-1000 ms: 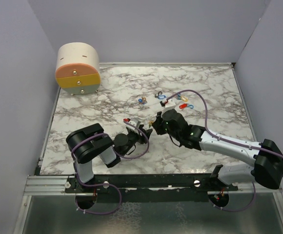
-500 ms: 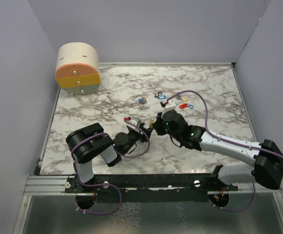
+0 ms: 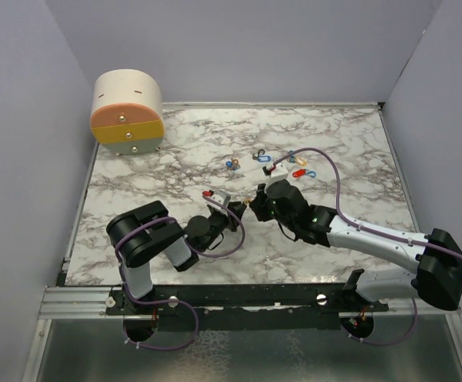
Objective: Put the keys on the keyring
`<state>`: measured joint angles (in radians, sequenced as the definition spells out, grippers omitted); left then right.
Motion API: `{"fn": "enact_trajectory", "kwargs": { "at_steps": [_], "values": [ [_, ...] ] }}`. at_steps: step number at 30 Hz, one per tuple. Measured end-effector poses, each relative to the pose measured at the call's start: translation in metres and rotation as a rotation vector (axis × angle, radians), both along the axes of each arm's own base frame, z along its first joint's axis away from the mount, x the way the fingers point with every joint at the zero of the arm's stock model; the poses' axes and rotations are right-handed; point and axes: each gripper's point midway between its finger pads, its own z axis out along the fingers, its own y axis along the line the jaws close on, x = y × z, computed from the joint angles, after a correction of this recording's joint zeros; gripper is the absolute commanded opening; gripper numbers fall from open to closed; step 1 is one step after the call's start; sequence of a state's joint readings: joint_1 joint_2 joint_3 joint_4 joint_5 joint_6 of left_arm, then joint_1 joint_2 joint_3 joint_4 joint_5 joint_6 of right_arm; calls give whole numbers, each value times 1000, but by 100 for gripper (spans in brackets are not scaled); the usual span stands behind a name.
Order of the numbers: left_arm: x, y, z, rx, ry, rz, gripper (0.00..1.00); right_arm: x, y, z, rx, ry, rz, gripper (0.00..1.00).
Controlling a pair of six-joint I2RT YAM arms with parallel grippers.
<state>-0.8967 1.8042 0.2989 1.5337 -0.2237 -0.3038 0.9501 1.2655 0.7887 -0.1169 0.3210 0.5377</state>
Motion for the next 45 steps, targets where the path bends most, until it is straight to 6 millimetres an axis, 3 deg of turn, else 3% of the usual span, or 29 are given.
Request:
{"fn": "enact_trajectory", "kwargs": {
  "at_steps": [8, 16, 45],
  "values": [
    [-4, 2, 19, -29, -37, -9, 0, 0, -1, -1, -2, -2, -5, 1],
    [-8, 2, 36, -38, -72, -26, 0, 3, 1, 12, 34, -32, -11, 1],
    [-18, 17, 21, 201, 23, -46, 0, 11, -12, -4, -46, -36, -86, 1]
  ]
}}
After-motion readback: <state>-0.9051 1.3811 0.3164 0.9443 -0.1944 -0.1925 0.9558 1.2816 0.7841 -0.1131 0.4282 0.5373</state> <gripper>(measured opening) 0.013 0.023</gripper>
